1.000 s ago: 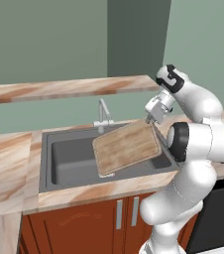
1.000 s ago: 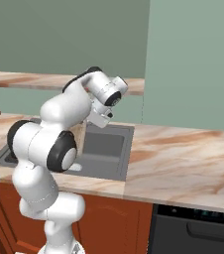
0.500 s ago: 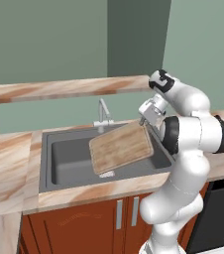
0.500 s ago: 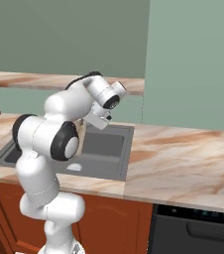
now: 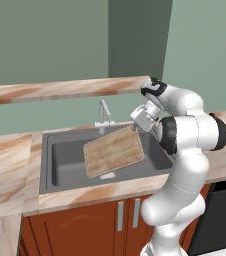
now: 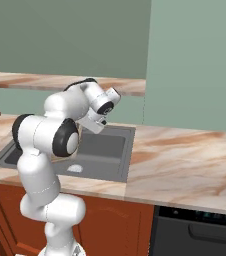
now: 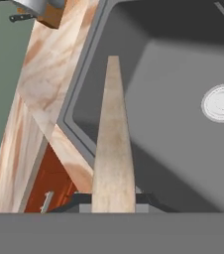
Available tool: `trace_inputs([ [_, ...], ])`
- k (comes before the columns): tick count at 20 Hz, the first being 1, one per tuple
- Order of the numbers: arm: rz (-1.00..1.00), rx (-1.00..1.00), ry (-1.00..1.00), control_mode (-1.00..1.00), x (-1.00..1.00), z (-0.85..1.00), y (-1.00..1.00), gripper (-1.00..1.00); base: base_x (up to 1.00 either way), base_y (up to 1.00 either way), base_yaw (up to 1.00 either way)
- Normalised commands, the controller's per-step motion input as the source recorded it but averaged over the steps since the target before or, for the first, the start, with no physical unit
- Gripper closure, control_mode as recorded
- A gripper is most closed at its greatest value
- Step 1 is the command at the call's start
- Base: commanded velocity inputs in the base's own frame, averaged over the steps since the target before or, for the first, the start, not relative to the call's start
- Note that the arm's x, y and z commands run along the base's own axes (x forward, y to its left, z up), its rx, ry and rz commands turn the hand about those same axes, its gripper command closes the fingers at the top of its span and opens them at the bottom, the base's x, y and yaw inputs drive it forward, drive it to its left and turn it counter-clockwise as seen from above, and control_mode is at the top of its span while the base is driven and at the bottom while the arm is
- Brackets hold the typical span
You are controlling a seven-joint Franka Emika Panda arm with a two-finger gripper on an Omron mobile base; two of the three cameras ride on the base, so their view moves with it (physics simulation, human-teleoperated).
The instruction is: Move the cutting board and knife to the sink. Then move spray from the shelves to the counter.
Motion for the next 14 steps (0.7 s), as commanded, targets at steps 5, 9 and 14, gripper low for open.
trace_inputs([
  [5, -0.06, 0.00, 0.00, -1.00, 0.11, -0.19, 0.15, 1.00, 0.00, 0.00, 0.00],
  [9, -0.07, 0.00, 0.00, -1.00, 0.04, -0.19, 0.15, 1.00, 0.00, 0.00, 0.00],
  [14, -0.06, -0.01, 0.00, -1.00, 0.06, -0.27, 0.23, 1.00, 0.00, 0.00, 0.00],
])
